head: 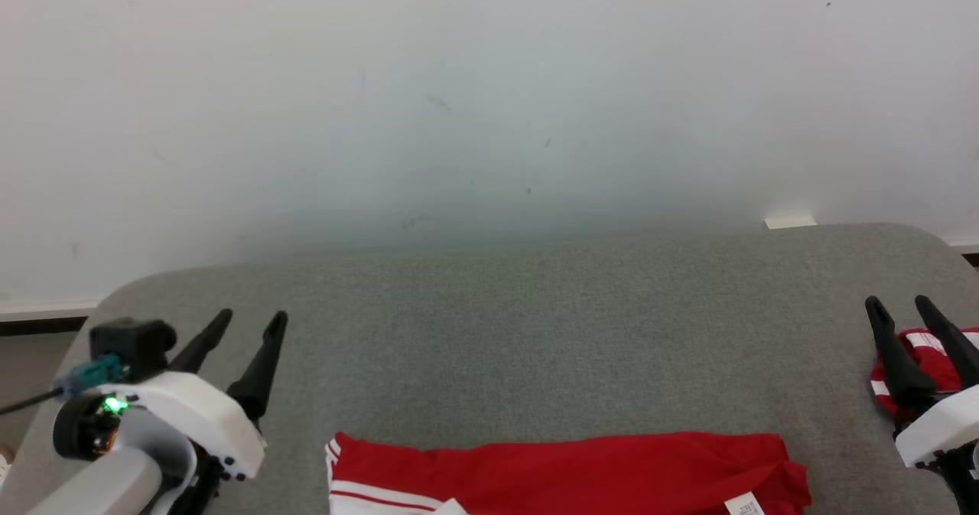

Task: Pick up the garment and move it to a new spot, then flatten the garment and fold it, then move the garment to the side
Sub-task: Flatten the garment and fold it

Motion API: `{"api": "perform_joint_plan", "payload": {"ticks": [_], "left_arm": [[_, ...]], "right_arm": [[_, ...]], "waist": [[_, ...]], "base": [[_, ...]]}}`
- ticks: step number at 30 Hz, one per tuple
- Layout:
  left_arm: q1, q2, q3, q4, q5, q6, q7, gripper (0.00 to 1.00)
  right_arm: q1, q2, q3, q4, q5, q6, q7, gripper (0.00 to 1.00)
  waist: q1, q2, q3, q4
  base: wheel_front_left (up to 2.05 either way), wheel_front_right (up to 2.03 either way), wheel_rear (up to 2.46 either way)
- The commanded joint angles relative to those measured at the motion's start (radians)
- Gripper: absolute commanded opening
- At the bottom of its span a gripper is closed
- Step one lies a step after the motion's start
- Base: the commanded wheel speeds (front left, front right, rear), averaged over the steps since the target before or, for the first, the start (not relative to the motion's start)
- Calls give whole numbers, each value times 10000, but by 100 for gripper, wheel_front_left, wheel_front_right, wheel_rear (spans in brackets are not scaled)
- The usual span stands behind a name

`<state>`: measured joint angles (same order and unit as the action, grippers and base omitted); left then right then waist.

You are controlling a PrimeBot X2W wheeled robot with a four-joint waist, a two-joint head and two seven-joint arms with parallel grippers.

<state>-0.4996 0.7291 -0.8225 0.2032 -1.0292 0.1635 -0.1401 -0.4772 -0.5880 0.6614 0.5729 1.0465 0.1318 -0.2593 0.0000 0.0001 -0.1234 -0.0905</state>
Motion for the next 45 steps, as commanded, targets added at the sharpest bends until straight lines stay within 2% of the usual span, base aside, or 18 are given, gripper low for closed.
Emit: {"api": "perform_joint_plan", "payload": {"ticks": [1, 7, 10, 15, 21, 29, 35, 45], "left_arm": [[441, 1, 211, -169, 86, 308, -560, 100], [1805, -198, 1231, -953, 545, 1258, -1238, 100], [2471, -604, 2140, -1500, 1336, 1542, -1243, 100], [3907, -1683, 3699, -2099, 2886, 1671, -1239, 100], [5357, -3043, 4975, -2329, 4527, 1081, -1241, 100], [5875, -4521, 6093, -1697, 5491, -126, -1241, 100], [5849, -5133, 6660, -1309, 6030, -866, -1242, 100], [5609, -5689, 7248, -738, 6666, -1689, -1242, 100]], "right_arm": [[432, 273, -796, -361, -477, -25, -49, 100], [2289, 1429, -3616, -1939, -2569, -25, -51, 100], [3171, 1976, -4326, -2652, -3425, -25, -51, 100], [4196, 2680, -4894, -3085, -4199, -25, -53, 100], [5081, 3343, -5148, -2976, -4190, -25, 88, 100], [5152, 3620, -5520, -2369, -4721, -25, 342, 100], [4687, 3730, -5704, -1849, -4947, -25, 1092, 100], [3560, 3769, -5314, -139, -5029, -25, 3037, 100]], "waist": [[0, -1, -7, -4], [0, -1, -19, 50], [0, -1, 19, 107], [0, -1, 77, 187], [0, -1, 145, 274], [0, -1, 198, 339], [0, -1, 211, 347], [0, -1, 312, 465]], "base": [[0, 0, 0], [0, 0, 0], [0, 0, 0], [0, 0, 0], [0, 0, 0], [0, 0, 0], [0, 0, 0], [0, 0, 0]]}}
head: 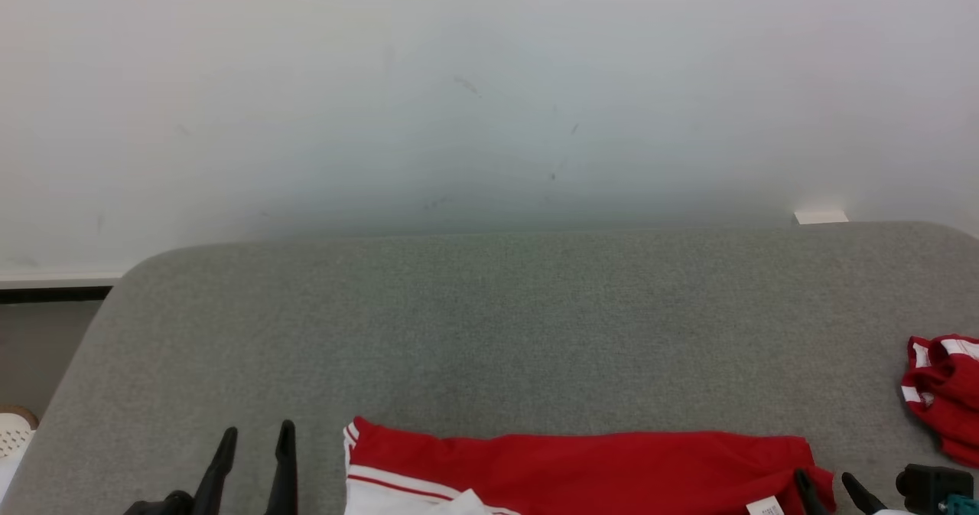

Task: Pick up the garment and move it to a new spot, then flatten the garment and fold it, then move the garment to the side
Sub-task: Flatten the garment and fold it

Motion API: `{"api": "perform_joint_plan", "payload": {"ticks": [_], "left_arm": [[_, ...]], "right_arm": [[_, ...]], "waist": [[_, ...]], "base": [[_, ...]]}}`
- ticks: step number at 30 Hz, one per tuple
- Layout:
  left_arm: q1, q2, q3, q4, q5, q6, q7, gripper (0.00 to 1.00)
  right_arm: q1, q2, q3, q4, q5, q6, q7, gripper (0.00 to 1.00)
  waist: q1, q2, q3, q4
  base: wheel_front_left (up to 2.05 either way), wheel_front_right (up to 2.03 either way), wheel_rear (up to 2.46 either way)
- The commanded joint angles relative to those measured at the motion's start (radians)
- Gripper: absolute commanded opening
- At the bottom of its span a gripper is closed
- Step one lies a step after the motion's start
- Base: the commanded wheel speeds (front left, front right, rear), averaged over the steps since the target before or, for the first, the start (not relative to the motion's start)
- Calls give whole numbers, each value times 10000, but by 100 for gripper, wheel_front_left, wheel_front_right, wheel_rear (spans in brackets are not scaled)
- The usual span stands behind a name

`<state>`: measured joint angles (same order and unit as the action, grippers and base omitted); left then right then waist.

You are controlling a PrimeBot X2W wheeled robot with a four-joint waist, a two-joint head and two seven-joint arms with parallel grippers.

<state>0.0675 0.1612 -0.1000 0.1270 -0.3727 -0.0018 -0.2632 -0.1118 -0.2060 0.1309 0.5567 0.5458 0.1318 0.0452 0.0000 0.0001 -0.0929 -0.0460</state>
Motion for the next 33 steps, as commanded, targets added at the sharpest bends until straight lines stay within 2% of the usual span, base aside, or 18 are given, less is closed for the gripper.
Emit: {"api": "perform_joint_plan", "payload": {"ticks": [1, 7, 15, 25, 28, 29, 30, 31, 32, 33], "left_arm": [[-88, -35, 82, 75, 151, -84, -11, 100], [-122, -193, 332, 354, 358, -337, -11, 100], [-165, -329, 554, 509, 535, -544, -11, 100], [-245, -410, 696, 794, 711, -760, -11, 100], [-280, -424, 740, 891, 743, -821, -12, 100], [-285, -434, 757, 915, 757, -826, -12, 100], [-287, -444, 777, 932, 764, -847, -12, 100], [-291, -455, 794, 945, 779, -855, -12, 100], [-291, -465, 809, 956, 799, -872, -12, 100], [-284, -477, 820, 963, 819, -874, -12, 100]], "right_arm": [[-159, -62, 36, 159, 11, -25, 82, 100], [-371, -115, 79, 1041, 62, -25, 638, 100], [-569, -42, 222, 1647, 182, -25, 765, 100], [-818, 96, 709, 2537, 962, -25, 1306, 100], [-703, 196, 927, 2774, 1218, -21, 1688, 58], [-671, 230, 1004, 2763, 1329, -12, 1751, 39], [-646, 212, 1055, 2708, 1427, -12, 1750, 16], [-622, 178, 1109, 2612, 1554, -12, 1651, 10], [-621, 149, 1149, 2517, 1678, -12, 1522, 0], [-640, 117, 1186, 2417, 1767, -12, 1414, 0]], "waist": [[0, -1, 15, 43], [0, -1, 55, 184], [0, -1, 149, 262], [0, -1, 308, 404], [0, -1, 310, 468], [0, -1, 306, 487], [0, -1, 302, 503], [0, -1, 299, 515], [0, -1, 292, 523], [0, -1, 281, 529]], "base": [[0, 0, 0], [0, 0, 0], [0, 0, 0], [0, 0, 0], [0, 0, 0], [0, 0, 0], [0, 0, 0], [0, 0, 0], [0, 0, 0], [0, 0, 0]]}}
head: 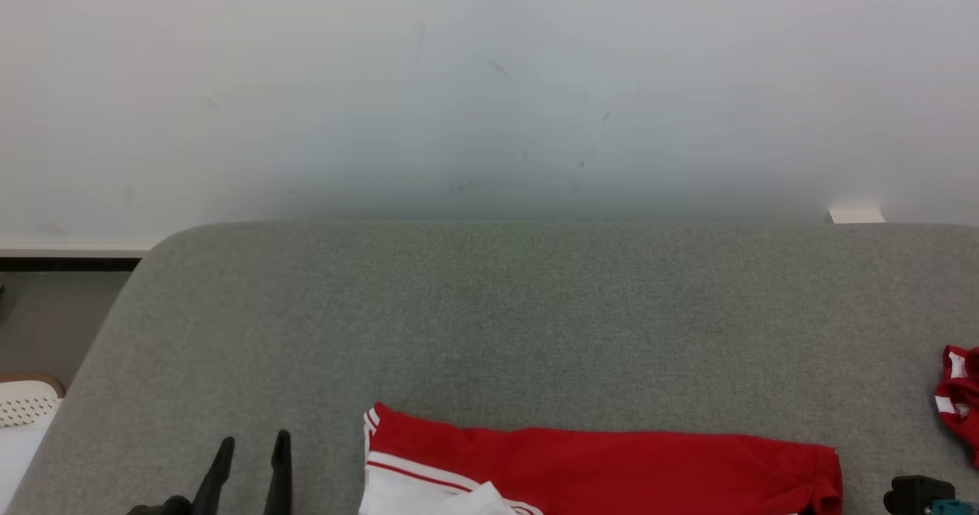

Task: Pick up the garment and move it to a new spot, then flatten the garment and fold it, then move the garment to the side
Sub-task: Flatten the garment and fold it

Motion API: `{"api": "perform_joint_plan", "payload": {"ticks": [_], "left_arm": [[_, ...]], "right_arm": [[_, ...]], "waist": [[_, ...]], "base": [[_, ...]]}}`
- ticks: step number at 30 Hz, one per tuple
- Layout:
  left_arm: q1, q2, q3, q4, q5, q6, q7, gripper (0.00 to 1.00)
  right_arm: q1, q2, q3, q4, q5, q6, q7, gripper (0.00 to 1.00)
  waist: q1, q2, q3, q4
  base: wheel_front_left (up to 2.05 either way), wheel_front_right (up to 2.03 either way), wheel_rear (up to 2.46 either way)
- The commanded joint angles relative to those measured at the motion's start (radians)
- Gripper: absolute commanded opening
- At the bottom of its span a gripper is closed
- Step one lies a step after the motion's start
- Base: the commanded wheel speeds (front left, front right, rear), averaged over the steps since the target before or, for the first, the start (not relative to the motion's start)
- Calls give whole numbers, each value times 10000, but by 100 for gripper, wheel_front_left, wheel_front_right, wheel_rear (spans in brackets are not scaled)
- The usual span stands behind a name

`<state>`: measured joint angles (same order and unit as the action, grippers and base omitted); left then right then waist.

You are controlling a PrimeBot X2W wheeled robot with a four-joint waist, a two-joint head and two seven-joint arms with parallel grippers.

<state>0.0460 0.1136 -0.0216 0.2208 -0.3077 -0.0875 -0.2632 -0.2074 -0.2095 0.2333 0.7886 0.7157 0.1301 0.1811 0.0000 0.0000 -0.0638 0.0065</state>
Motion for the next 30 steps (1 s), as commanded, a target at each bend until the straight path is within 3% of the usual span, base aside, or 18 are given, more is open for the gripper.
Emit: {"api": "perform_joint_plan", "payload": {"ticks": [1, 23, 30], "left_arm": [[-56, -12, 56, 36, 183, -34, -12, 100], [115, -263, 328, 272, 324, -181, -12, 100], [188, -327, 374, 339, 321, -204, -12, 100]], "right_arm": [[290, 109, 199, 13, 148, 6, -65, 0], [-327, -1168, -498, -134, 939, -8, -1464, 0], [67, -1034, -706, -1658, 861, -7, -1132, 0]], "waist": [[0, 0, -22, 5], [0, 0, -254, -51], [0, 0, -385, -65]], "base": [[0, 0, 0], [0, 0, 0], [0, 0, 0]]}}
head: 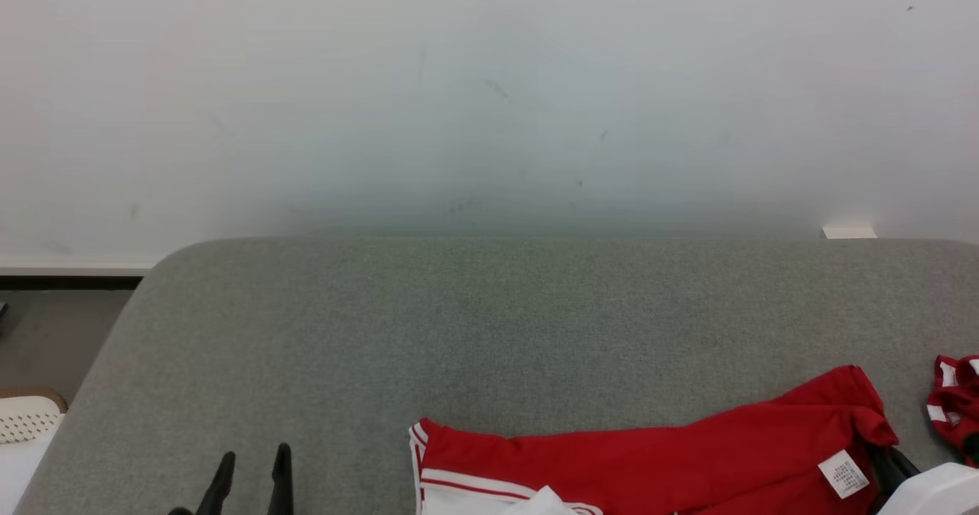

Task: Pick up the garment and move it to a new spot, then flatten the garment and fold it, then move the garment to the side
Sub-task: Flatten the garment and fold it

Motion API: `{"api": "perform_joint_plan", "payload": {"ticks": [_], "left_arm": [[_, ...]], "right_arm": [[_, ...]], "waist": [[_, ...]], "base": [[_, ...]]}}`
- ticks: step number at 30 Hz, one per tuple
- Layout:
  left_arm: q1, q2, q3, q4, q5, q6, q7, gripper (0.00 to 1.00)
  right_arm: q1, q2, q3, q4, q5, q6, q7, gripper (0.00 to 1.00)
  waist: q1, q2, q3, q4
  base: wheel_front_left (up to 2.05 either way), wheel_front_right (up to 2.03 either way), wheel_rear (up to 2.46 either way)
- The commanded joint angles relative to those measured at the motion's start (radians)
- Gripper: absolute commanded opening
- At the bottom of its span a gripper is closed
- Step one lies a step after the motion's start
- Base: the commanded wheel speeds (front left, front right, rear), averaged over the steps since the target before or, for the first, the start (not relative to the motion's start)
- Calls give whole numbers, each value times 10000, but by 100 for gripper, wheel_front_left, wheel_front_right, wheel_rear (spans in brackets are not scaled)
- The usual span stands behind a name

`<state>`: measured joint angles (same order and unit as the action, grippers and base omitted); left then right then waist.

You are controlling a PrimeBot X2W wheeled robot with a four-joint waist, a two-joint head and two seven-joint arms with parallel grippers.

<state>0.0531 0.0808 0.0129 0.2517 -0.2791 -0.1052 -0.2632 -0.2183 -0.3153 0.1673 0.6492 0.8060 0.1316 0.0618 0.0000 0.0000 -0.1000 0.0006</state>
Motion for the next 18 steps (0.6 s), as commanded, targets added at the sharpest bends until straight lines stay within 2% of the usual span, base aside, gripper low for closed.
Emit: {"api": "perform_joint_plan", "payload": {"ticks": [1, 5, 11, 14, 18], "left_arm": [[119, -6, 39, 46, 28, -33, -12, 100], [103, -29, 65, 137, 19, -43, -12, 100], [13, -27, 91, 244, 37, -63, -12, 100], [-87, 0, 54, 289, 65, -83, -12, 100], [-165, 11, 2, 319, 101, -83, -10, 100]], "right_arm": [[278, 94, -58, -619, -44, -22, 182, 0], [735, 404, -125, -2142, -103, -22, 794, 0], [1502, 1433, 479, -4529, 581, -22, 2099, 0], [1655, 1852, 975, -5095, 964, -21, 2559, 0], [1565, 2271, 1641, -5161, 1233, -22, 2756, 0]], "waist": [[0, 0, -43, -7], [0, 0, -115, 26], [0, 0, -169, 220], [0, 0, -164, 430], [0, 0, -148, 813]], "base": [[0, 0, 0], [0, 0, 0], [0, 0, 0], [0, 0, 0], [0, 0, 0]]}}
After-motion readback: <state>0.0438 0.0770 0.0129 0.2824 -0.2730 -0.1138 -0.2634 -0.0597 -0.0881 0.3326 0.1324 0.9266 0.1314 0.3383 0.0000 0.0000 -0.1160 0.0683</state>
